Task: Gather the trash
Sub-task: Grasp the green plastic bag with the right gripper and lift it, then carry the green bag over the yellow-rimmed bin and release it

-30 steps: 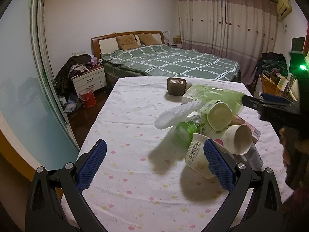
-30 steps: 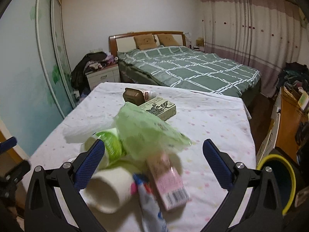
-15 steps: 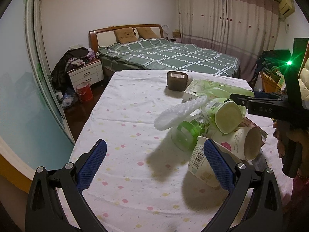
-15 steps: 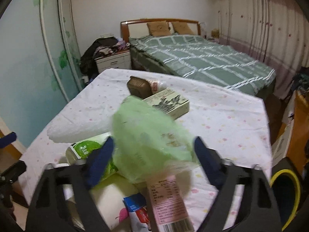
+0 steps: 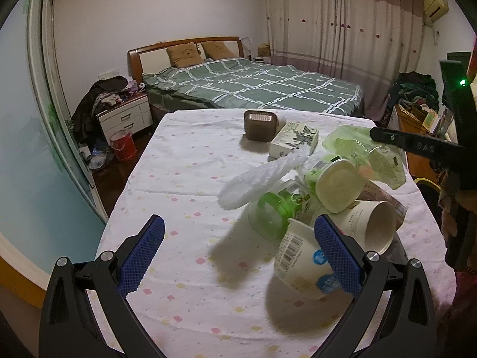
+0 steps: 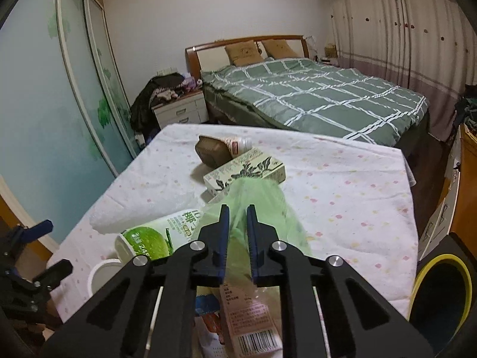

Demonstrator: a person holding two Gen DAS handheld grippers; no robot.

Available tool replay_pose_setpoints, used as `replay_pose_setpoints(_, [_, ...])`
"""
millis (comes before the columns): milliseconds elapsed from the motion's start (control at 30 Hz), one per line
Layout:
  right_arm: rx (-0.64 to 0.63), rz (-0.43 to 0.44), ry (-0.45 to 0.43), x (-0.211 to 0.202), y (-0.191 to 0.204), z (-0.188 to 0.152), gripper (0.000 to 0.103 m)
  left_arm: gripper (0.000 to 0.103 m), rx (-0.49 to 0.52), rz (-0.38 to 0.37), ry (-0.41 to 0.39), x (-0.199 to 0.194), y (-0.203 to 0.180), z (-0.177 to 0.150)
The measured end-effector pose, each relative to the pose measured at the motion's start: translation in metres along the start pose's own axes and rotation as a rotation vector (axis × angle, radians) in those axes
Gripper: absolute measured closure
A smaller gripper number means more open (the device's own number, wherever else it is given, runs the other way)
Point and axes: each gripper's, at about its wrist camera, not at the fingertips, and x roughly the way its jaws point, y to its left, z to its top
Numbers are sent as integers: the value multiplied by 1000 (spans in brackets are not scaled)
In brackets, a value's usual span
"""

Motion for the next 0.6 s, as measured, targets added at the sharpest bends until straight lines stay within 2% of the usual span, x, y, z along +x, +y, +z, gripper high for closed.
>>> replay_pose_setpoints(267, [44,6,-80,-48,-18,6,94,4,28,-32,-15,-3,-16,9])
replay_pose_setpoints(600, [66,-12,-142,-87,-37,10,96,4,70,-65,-16,0,-41,13])
